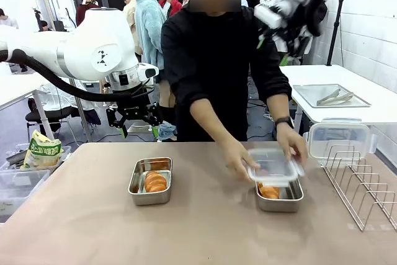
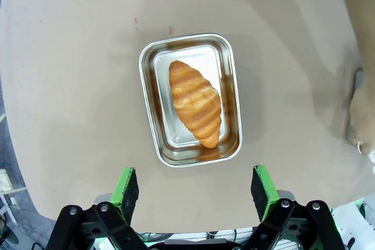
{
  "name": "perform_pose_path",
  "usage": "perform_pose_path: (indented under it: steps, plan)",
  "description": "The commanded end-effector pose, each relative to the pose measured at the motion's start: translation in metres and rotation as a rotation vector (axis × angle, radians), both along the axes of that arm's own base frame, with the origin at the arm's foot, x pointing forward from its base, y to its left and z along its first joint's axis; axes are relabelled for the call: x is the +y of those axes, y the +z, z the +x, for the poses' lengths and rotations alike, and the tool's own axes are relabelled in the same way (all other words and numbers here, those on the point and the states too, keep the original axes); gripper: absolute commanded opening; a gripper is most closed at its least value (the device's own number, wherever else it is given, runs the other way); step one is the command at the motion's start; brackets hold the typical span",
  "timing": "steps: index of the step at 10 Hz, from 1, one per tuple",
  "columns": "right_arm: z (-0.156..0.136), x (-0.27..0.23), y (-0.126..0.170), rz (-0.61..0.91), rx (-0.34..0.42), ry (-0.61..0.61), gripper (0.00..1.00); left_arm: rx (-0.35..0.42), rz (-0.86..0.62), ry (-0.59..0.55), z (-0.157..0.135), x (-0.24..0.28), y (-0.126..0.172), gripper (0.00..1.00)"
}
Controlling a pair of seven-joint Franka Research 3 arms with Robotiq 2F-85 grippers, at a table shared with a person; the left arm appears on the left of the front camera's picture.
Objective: Place the bread in airtight containers.
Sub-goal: Pick up one Airtight Container lid and hand it to the human.
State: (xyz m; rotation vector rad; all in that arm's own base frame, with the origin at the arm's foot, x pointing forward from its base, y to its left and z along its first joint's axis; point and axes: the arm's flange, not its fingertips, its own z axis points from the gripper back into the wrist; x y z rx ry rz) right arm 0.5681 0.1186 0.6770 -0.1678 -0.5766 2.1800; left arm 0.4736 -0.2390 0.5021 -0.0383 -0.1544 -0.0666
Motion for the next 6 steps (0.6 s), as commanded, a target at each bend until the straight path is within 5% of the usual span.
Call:
perform_pose_path:
  steps: [1,3,6]
  plan:
    - [0.01,-0.055,0.004,-0.092,-0.02,-0.11,1.0,-0.007,0.012,0.005,-0.001,0.001,0.002,1.0]
    - [0.023,-0.103,-0.004,-0.174,-0.008,-0.188,1.0,-0.007,0.012,0.005,-0.001,0.001,0.002,1.0]
    - [0.043,-0.146,-0.075,-0.117,0.177,-0.198,1.0,-0.007,0.012,0.005,-0.001,0.001,0.002,1.0]
